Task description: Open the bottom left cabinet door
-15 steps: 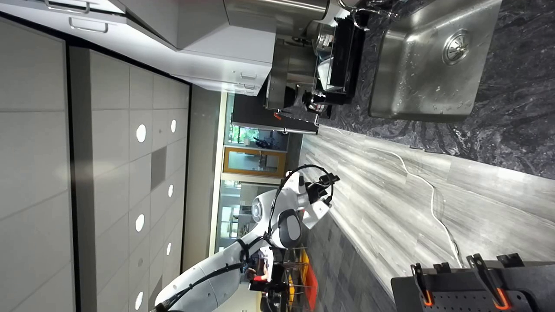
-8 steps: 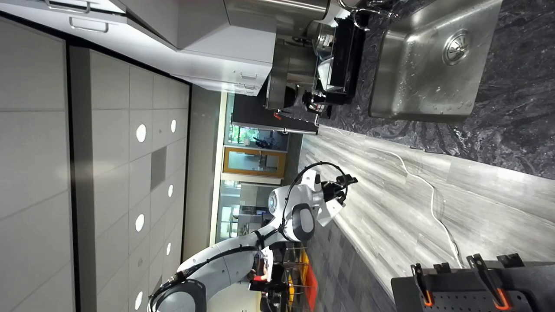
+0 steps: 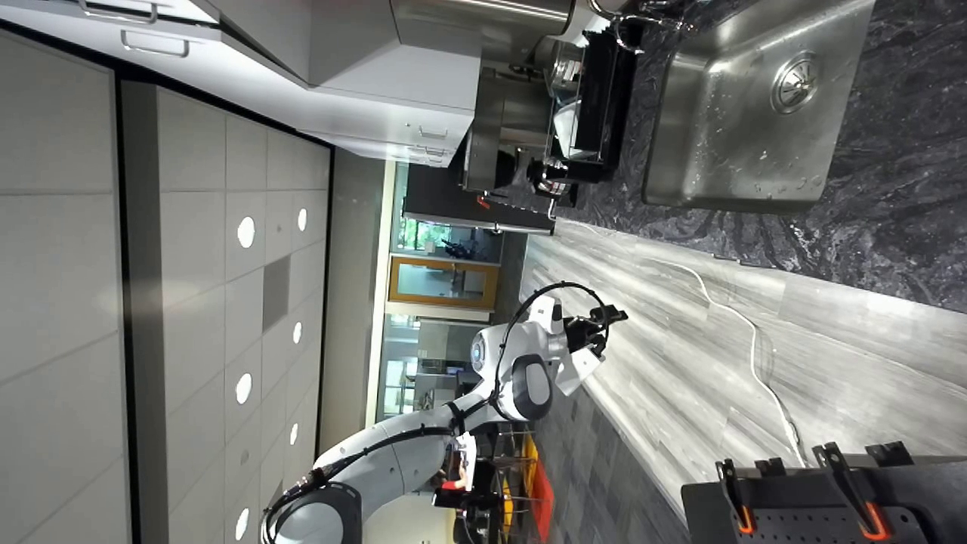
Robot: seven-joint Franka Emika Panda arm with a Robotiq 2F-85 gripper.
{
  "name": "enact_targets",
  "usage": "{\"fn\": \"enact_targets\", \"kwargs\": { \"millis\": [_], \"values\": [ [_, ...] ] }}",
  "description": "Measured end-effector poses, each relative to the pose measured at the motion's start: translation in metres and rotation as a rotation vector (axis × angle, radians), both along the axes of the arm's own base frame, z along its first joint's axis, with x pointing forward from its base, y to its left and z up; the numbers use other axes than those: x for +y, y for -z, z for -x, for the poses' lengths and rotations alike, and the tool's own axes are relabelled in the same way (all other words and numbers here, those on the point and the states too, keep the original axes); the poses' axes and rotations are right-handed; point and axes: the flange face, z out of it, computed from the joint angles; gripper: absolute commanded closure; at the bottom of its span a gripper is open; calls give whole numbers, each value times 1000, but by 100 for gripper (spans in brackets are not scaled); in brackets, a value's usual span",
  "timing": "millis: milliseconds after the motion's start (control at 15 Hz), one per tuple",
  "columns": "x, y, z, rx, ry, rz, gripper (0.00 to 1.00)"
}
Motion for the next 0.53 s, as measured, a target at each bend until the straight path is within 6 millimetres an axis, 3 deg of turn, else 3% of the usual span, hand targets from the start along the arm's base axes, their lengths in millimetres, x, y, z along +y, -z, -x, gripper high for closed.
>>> {"fn": "enact_targets", "kwargs": {
  "millis": [267, 533],
  "values": [
    [10, 28, -5, 38, 47, 24, 0],
    [31, 64, -22, 37, 151, 46, 0]
  ]
}}
